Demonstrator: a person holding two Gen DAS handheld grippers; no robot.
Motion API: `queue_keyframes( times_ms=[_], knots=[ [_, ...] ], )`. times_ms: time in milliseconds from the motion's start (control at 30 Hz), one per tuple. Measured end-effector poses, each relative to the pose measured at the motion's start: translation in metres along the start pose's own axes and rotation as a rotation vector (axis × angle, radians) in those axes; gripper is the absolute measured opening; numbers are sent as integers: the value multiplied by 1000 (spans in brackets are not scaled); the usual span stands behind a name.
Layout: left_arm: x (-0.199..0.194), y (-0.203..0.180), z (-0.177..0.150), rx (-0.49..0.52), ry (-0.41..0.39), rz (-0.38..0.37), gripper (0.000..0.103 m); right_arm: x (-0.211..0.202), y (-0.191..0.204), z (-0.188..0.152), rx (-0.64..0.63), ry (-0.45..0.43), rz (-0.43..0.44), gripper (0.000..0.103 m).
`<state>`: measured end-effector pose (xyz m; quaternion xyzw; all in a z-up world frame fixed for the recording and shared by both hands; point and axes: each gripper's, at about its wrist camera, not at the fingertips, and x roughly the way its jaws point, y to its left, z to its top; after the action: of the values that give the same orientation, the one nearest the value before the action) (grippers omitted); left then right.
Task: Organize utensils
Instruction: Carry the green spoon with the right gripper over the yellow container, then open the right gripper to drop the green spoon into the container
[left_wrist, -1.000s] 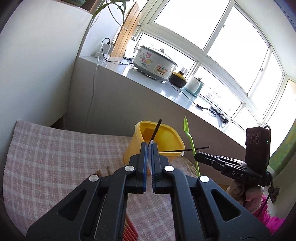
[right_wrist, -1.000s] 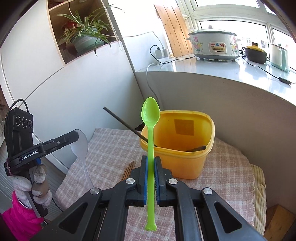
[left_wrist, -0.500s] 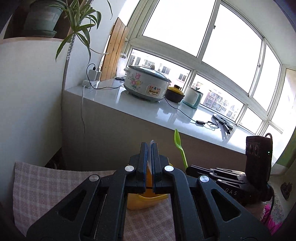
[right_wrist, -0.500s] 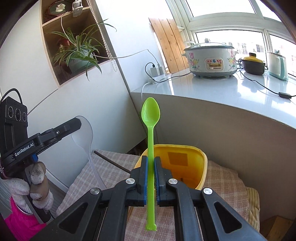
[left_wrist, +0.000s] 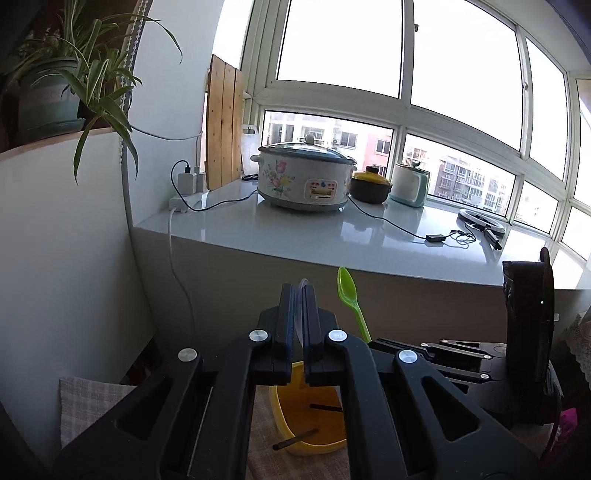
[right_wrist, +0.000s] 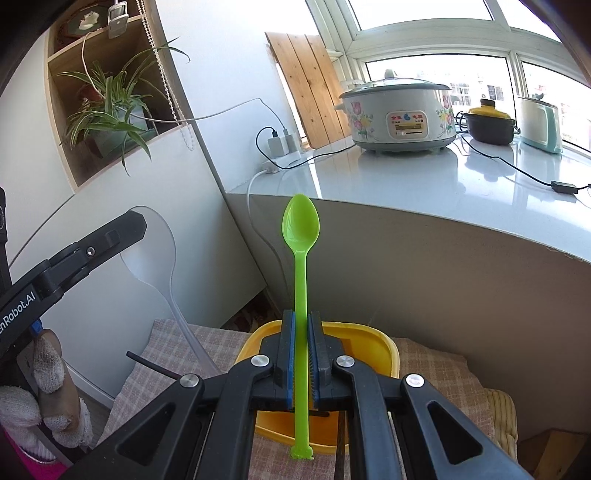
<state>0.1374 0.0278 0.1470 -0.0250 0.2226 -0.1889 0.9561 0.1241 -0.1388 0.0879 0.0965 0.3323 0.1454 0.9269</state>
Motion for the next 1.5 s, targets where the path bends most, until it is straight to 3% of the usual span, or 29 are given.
queue_keyframes(
  times_ms=[633, 900, 967, 1033, 1133, 1167, 1233, 1300, 1500],
  knots=[
    [23, -1, -8, 29, 29, 43, 1, 10, 21, -1, -134, -71, -161, 4],
    [20, 5, -7, 5, 31, 41, 1, 11, 31, -3, -150, -77, -167, 4],
    [18, 6, -6, -1, 27, 41, 7, 11, 32, -3, -159, -79, -176, 4],
    [15, 7, -6, -6, 22, 39, 19, 12, 34, -4, -168, -83, -180, 4],
    [11, 8, -5, -10, 19, 32, 19, 11, 34, -4, -171, -83, -183, 5],
    [10, 8, -5, -10, 17, 33, 19, 11, 33, -4, -170, -81, -187, 6],
    [7, 9, -5, -14, 16, 32, 19, 10, 32, -4, -163, -79, -181, 18],
    [3, 10, -5, -22, 13, 31, 19, 7, 29, -4, -148, -79, -163, 25],
    [-13, 14, -4, -37, -3, 17, 19, -4, 20, -11, -105, -70, -132, 25]
  ],
)
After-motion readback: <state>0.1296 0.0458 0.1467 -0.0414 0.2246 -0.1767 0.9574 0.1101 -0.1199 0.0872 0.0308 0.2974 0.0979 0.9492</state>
